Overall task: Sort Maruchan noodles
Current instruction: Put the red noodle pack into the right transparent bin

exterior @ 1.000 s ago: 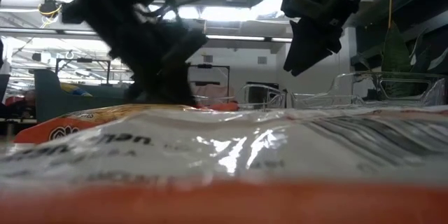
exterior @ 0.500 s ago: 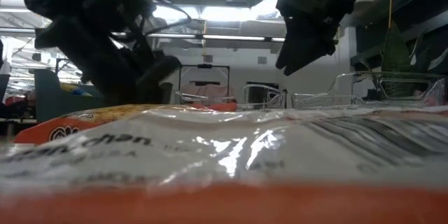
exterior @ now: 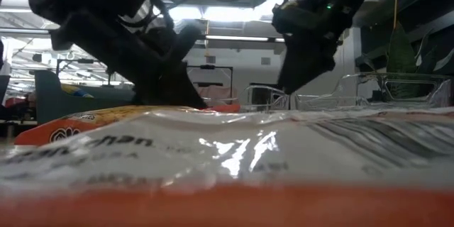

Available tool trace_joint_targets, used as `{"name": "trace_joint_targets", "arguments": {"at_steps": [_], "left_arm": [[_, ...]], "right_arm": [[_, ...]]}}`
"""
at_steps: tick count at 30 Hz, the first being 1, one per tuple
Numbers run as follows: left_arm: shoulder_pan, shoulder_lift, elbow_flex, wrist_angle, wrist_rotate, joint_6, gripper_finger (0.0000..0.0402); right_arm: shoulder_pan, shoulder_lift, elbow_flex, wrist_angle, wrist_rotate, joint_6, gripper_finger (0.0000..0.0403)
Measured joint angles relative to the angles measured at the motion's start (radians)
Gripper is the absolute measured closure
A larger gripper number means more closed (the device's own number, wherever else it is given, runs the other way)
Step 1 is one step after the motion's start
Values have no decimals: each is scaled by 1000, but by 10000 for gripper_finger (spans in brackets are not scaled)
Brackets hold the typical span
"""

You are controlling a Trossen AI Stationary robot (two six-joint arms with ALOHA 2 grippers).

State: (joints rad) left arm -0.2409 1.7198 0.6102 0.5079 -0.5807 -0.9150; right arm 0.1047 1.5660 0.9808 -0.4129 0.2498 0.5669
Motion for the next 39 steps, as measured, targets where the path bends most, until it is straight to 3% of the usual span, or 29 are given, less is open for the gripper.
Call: {"name": "trace_joint_targets", "arguments": {"at_steps": [8, 22, 39], "left_arm": [[0, 78, -2, 14, 33, -36, 401], [-55, 89, -2, -76, 23, -96, 401], [-58, 95, -7, -135, 39, -105, 402]], "right_arm": [[0, 5, 0, -3, -33, 4, 203], [0, 8, 0, 130, -52, 85, 203], [-8, 141, -1, 322, -102, 195, 203]]}}
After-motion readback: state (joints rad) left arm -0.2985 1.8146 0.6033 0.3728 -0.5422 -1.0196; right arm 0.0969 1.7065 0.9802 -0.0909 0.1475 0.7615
